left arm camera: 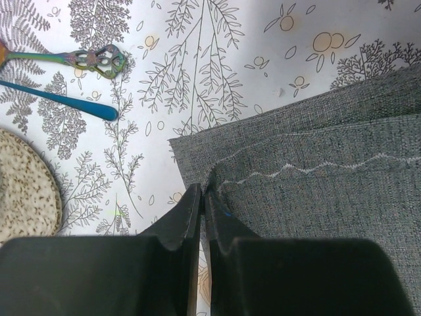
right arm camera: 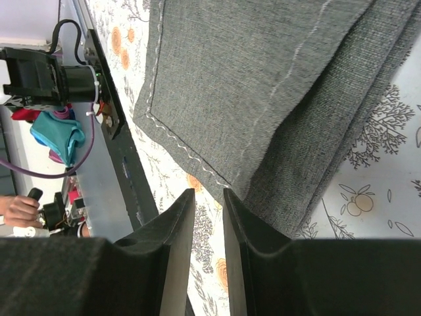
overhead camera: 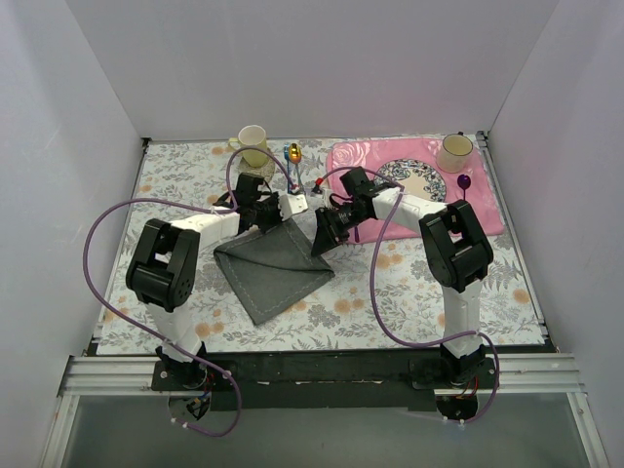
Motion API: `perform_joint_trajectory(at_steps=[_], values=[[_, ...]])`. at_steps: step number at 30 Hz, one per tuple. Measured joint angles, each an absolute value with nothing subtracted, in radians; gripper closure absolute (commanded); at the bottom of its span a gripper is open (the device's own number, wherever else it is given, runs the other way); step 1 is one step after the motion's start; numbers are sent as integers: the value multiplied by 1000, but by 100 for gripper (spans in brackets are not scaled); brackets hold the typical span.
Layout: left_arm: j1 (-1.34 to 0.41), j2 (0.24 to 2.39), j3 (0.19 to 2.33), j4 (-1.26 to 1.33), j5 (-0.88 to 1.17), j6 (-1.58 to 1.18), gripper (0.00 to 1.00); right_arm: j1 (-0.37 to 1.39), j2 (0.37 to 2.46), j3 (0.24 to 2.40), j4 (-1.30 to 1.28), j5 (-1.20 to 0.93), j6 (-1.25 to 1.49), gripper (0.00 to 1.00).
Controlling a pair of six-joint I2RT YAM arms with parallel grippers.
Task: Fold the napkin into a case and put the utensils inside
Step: Fold the top corner of the square-folded napkin at the center of the board.
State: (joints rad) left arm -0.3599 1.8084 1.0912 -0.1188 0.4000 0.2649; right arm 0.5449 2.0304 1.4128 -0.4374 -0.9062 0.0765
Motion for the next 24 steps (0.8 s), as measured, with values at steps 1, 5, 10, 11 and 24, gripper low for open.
perform_joint_trajectory(at_steps=[1,5,10,11,24], values=[[-360,1813,1093,-119,399,264,100,546,2030,1413,-437,-910,77,69],[-360,1822,1093,-119,392,262,100,558,2030,1411,-435,-920,78,69],[-360,1822,1093,-118,387,255,100,575,2030,1405,-429,-920,76,73],[-360,1822,1093,-118,385,254,100,578,2030,1402,-426,-919,76,73],[-360,1826,1097,-109,377,223,84,585,2057,1377,-411,-860,83,79]])
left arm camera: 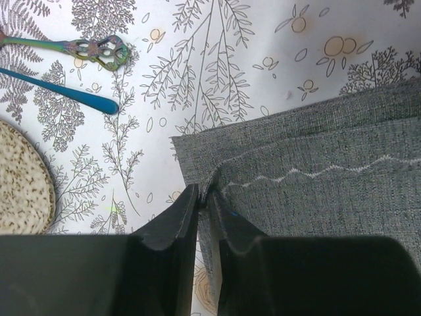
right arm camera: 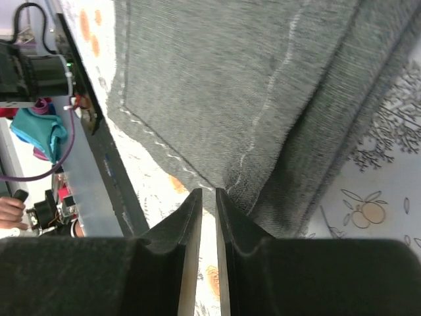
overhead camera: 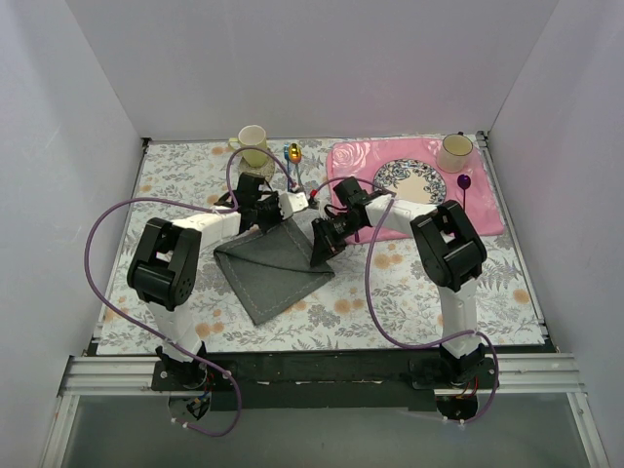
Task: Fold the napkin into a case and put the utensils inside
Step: Fold the top corner of the square-folded napkin at the center of the board, then smooth out the upper triangle-folded napkin at the center of the board.
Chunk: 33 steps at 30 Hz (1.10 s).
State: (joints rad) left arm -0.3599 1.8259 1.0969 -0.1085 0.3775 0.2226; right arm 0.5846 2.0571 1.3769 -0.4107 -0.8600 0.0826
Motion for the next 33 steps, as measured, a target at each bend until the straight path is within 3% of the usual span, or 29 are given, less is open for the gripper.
perform_joint_trajectory(at_steps=[3,8,11,19,27,33], values=[[-356,1826,1116,-129,374,193,74,585,2070,1365,-411,-838,83,80],[-310,1800,1190,-252,414,101,46,585,2086,1351,-413,-805,83,80],[-247,1743,1209,-355,466,16,42,585,2088,1344,-414,-789,83,80],[-13,1577,1145,-574,570,-128,44,585,2088,1343,-415,-776,83,81],[55,1625,1118,-652,595,-202,50,585,2088,1343,-415,-773,83,81],[57,1674,1111,-649,586,-234,71,585,2088,1344,-416,-773,82,80]])
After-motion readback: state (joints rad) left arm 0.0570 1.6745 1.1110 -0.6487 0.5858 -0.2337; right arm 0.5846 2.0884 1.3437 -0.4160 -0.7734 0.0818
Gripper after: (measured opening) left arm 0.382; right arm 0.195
